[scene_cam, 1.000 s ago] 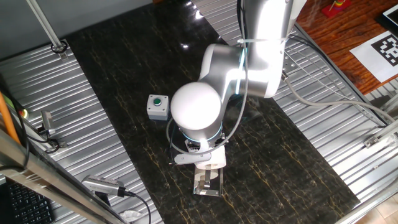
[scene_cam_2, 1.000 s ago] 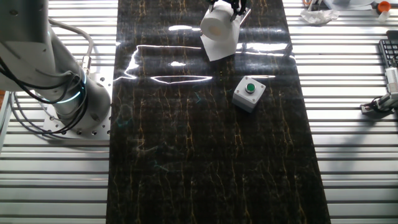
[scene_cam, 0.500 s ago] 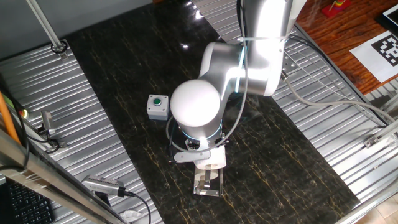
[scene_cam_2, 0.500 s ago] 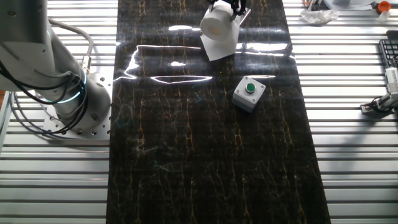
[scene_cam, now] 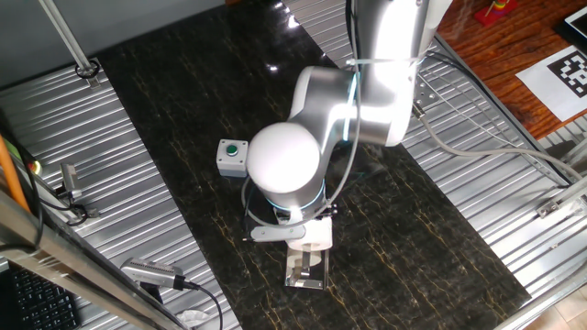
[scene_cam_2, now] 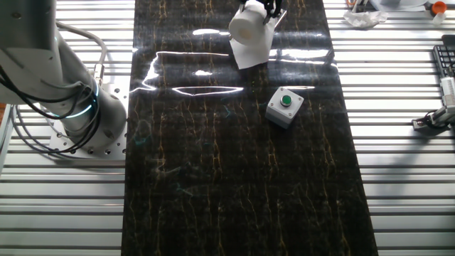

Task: Put the toilet paper on its holder

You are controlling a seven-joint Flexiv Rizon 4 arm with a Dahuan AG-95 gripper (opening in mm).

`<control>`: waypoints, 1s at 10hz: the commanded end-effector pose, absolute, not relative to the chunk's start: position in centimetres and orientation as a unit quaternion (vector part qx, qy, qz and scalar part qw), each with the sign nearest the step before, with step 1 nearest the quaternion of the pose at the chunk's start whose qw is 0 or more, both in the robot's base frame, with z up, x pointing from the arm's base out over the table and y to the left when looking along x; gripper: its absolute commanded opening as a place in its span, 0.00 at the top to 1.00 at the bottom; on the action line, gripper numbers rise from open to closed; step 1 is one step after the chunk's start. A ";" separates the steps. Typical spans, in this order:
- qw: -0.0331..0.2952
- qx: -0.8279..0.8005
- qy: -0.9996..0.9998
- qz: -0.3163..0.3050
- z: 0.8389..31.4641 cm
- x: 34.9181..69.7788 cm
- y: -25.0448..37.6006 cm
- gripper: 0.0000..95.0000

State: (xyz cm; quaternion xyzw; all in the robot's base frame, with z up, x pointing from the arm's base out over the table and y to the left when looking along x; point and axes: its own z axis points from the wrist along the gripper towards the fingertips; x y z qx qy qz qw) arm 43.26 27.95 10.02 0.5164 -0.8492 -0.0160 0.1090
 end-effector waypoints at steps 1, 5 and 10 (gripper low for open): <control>0.115 0.500 -0.858 -0.016 10.2 44.2 29.5 1.00; 0.114 0.482 -0.868 -0.015 10.3 44.9 31.4 1.00; 0.111 0.461 -0.880 -0.011 9.9 45.3 33.0 1.00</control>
